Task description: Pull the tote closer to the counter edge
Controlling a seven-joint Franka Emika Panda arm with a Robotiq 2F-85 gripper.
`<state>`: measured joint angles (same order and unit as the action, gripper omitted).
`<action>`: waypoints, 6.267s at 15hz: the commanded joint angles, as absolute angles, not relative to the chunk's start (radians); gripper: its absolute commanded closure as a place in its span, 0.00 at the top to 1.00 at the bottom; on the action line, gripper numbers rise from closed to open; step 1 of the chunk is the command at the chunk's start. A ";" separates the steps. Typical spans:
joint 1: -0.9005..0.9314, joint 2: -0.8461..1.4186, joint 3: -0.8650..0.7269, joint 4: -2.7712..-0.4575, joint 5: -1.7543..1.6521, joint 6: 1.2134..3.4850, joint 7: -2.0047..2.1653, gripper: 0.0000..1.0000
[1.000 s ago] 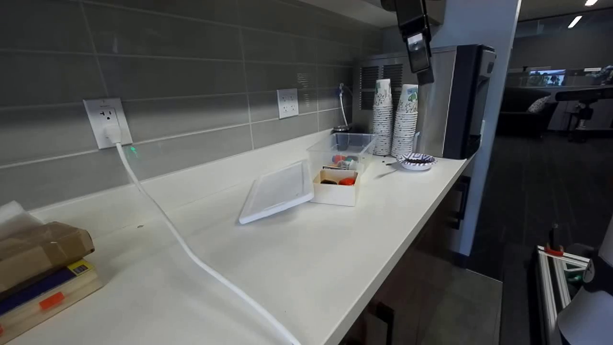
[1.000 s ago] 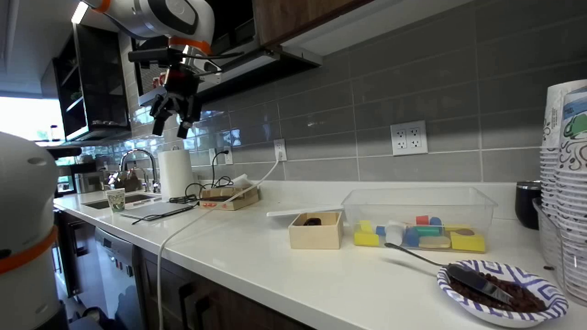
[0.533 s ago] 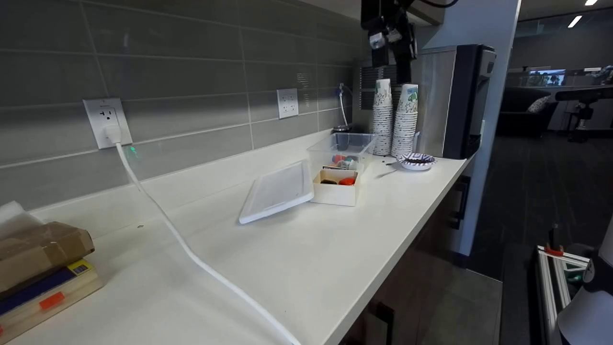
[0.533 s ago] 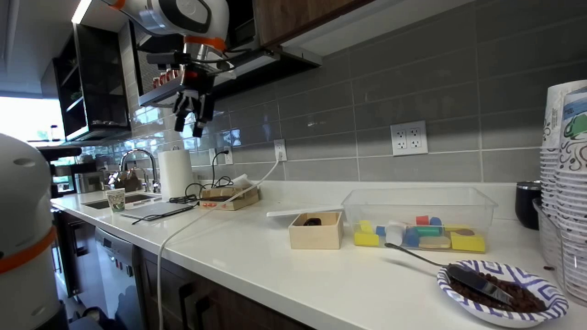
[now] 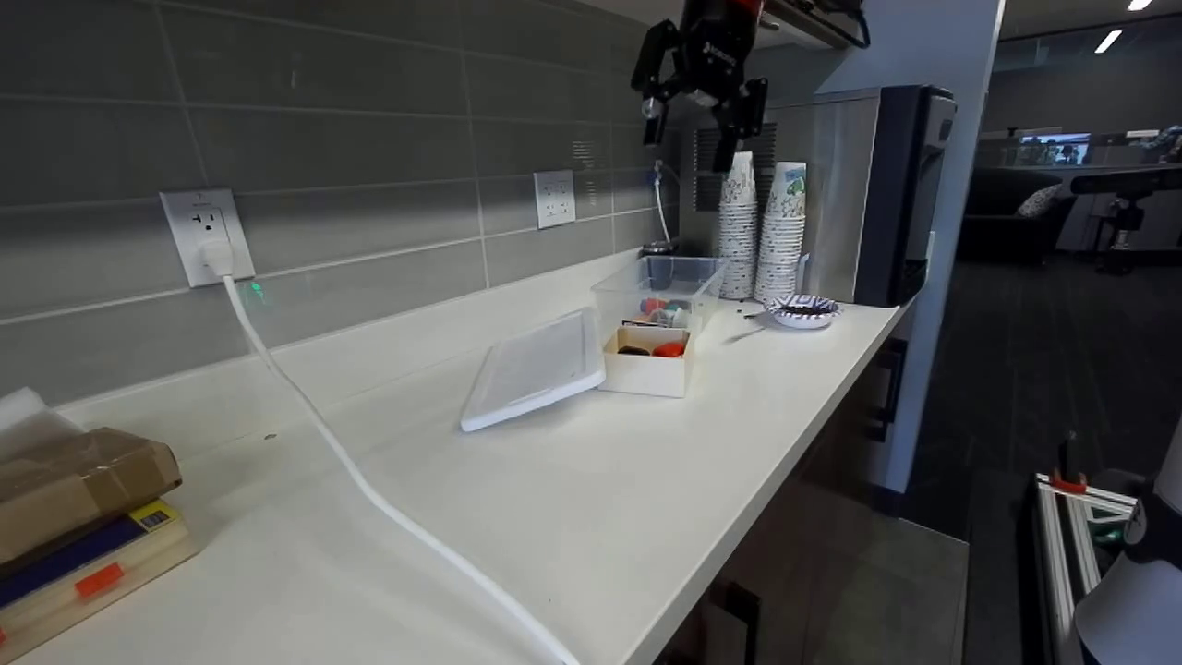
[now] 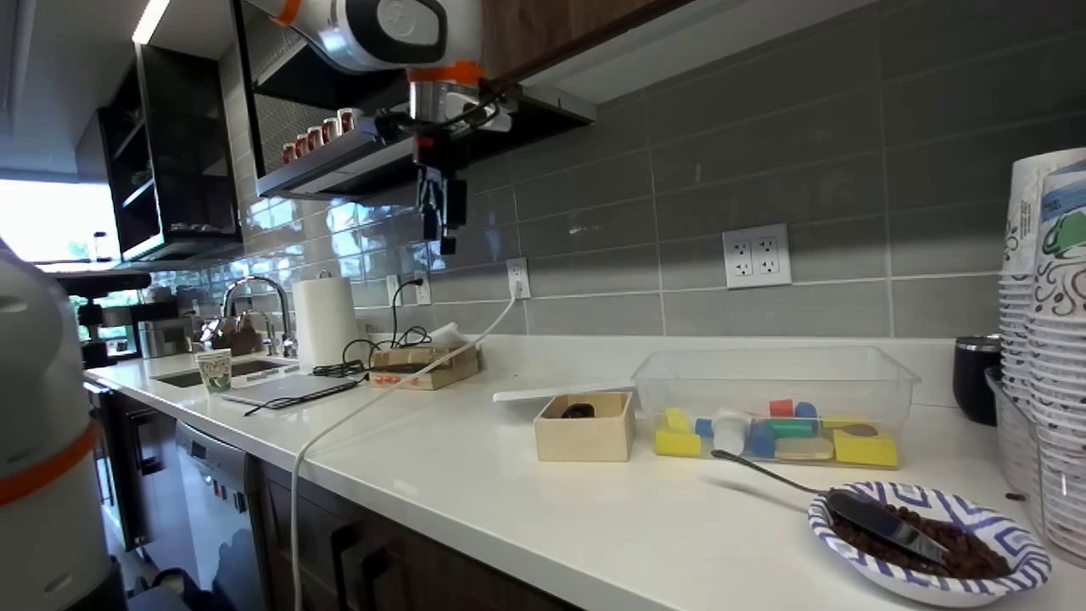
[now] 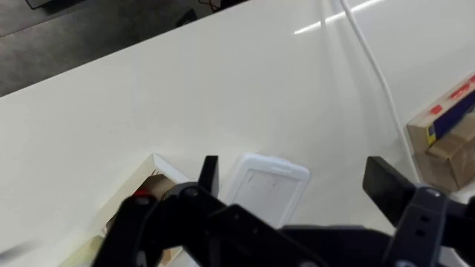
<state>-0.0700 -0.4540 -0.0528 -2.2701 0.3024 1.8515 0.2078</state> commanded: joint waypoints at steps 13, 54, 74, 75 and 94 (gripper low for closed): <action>-0.245 -0.163 -0.118 -2.223 0.264 2.387 0.681 1.00; -0.219 0.488 -0.275 -1.754 0.149 2.118 1.076 1.00; -0.169 0.259 -0.288 -2.056 0.092 2.180 1.194 1.00; -0.165 0.244 -0.286 -2.070 0.080 2.172 1.204 1.00; -0.160 0.065 -0.258 -2.282 -0.028 2.060 1.353 1.00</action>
